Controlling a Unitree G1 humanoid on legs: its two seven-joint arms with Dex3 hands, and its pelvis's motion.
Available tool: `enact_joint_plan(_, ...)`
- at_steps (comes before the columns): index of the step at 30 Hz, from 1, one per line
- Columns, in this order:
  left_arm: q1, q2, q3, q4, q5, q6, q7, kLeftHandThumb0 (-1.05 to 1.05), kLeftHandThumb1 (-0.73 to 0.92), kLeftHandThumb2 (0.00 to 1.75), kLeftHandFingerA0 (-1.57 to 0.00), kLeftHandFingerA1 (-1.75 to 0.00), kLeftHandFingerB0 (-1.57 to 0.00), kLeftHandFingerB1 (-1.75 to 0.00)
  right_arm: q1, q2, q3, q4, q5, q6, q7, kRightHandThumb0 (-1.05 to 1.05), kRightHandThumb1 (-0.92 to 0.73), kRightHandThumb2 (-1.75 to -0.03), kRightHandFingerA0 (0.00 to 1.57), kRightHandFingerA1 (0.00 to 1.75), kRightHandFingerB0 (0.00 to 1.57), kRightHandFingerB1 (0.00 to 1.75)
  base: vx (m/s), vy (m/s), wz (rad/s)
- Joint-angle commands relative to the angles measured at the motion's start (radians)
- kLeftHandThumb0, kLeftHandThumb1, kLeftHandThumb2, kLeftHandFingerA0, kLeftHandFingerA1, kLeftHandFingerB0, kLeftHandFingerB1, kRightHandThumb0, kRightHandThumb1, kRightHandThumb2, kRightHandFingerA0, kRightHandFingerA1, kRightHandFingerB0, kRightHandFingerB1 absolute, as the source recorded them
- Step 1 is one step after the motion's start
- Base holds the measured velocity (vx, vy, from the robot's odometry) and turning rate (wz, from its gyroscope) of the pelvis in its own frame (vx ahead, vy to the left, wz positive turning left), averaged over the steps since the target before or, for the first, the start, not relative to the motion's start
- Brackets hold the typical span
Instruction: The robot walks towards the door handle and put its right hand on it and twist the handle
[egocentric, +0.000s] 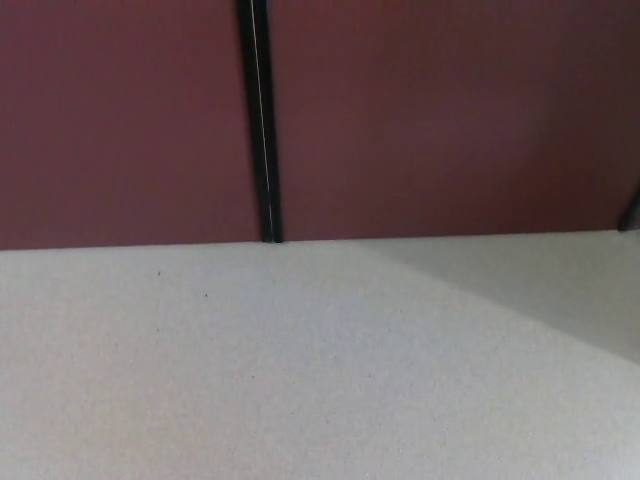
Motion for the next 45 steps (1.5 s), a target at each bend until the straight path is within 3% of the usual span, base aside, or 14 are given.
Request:
enact_joint_plan(1,-0.013,0.019,-0.009,0.007,0.028,-0.009,0.023,-0.32,0.53,0.56,-0.46,-0.40,-0.35,-0.34,-0.014,-0.063,-0.068,0.023,0.053,-0.062,-0.102,-0.30,-0.54,-0.57,0.40,0.38,0.37,0.35,0.00,0.000,0.00)
enact_joint_plan(11,-0.015,0.013,0.009,0.009,0.015,-0.013,0.025,-0.33,0.53,0.56,-0.44,-0.39,-0.37,-0.35,-0.064,-0.056,-0.079,-0.022,0.055,-0.124,-0.138,-0.31,-0.53,-0.56,0.43,0.39,0.41,0.36,0.00,0.000,0.00)
enact_joint_plan(19,0.014,0.011,-0.002,0.008,0.024,-0.030,0.019,-0.33,0.53,0.56,-0.49,-0.41,-0.38,-0.35,0.020,0.003,-0.059,-0.084,0.056,-0.180,-0.166,-0.30,-0.53,-0.56,0.48,0.41,0.42,0.37,0.18,-0.003,0.14)
enact_joint_plan(20,0.018,0.014,-0.006,0.008,0.029,-0.033,0.017,-0.40,0.44,0.69,-0.44,-0.48,-0.35,-0.44,0.040,0.018,-0.048,-0.083,0.050,-0.195,-0.170,-0.30,-0.53,-0.56,0.47,0.40,0.42,0.37,0.29,-0.023,-0.14)
enact_joint_plan(21,0.019,0.017,-0.009,0.008,0.030,-0.034,0.015,-0.40,0.44,0.69,-0.44,-0.48,-0.35,-0.44,0.046,0.021,-0.043,-0.078,0.049,-0.199,-0.166,-0.30,-0.53,-0.56,0.47,0.40,0.42,0.37,0.30,-0.017,-0.25)
enact_joint_plan(30,0.015,0.018,-0.015,0.008,0.031,-0.035,0.018,-0.40,0.44,0.68,-0.43,-0.48,-0.36,-0.44,0.053,0.022,-0.028,-0.041,0.065,-0.189,-0.112,-0.30,-0.54,-0.57,0.44,0.39,0.40,0.36,0.16,0.176,-0.09)
enact_joint_plan(31,0.015,0.020,-0.015,0.008,0.032,-0.033,0.016,-0.40,0.44,0.68,-0.43,-0.48,-0.36,-0.44,0.024,0.035,-0.024,-0.013,0.061,-0.177,-0.110,-0.45,-0.57,-0.57,0.43,0.41,0.38,0.35,0.34,0.196,-0.28)
enact_joint_plan(37,0.018,0.028,-0.013,0.010,0.035,-0.024,0.010,-0.40,0.44,0.68,-0.43,-0.48,-0.36,-0.44,-0.011,0.061,-0.009,0.051,0.045,-0.177,-0.107,-0.41,-0.57,-0.58,0.47,0.42,0.38,0.35,0.23,0.066,0.06)
enact_joint_plan(38,0.020,0.027,-0.009,0.011,0.032,-0.023,0.008,-0.40,0.44,0.69,-0.43,-0.48,-0.36,-0.44,-0.010,0.060,0.002,0.055,0.034,-0.174,-0.110,-0.48,-0.46,-0.76,0.45,0.53,0.32,0.46,0.22,-0.033,0.24)
enact_joint_plan(41,0.020,0.027,-0.008,0.010,0.032,-0.023,0.008,-0.40,0.44,0.69,-0.43,-0.48,-0.36,-0.44,-0.011,0.059,0.008,0.059,0.037,-0.175,-0.112,-0.48,-0.46,-0.76,0.45,0.53,0.32,0.46,0.28,-0.038,0.13)
enact_joint_plan(42,0.032,0.030,0.007,0.009,0.012,-0.027,-0.024,-0.32,0.53,0.56,-0.51,-0.41,-0.40,-0.36,-0.007,0.063,0.000,0.061,0.049,-0.161,-0.094,-0.42,-0.57,-0.58,0.45,0.42,0.36,0.35,0.32,-0.069,0.13)
enact_joint_plan(45,0.041,0.031,0.017,0.007,0.009,-0.030,-0.043,-0.32,0.54,0.56,-0.50,-0.41,-0.39,-0.36,0.000,0.064,0.000,0.062,0.052,-0.163,-0.085,-0.42,-0.57,-0.58,0.45,0.42,0.37,0.35,0.34,-0.112,0.11)
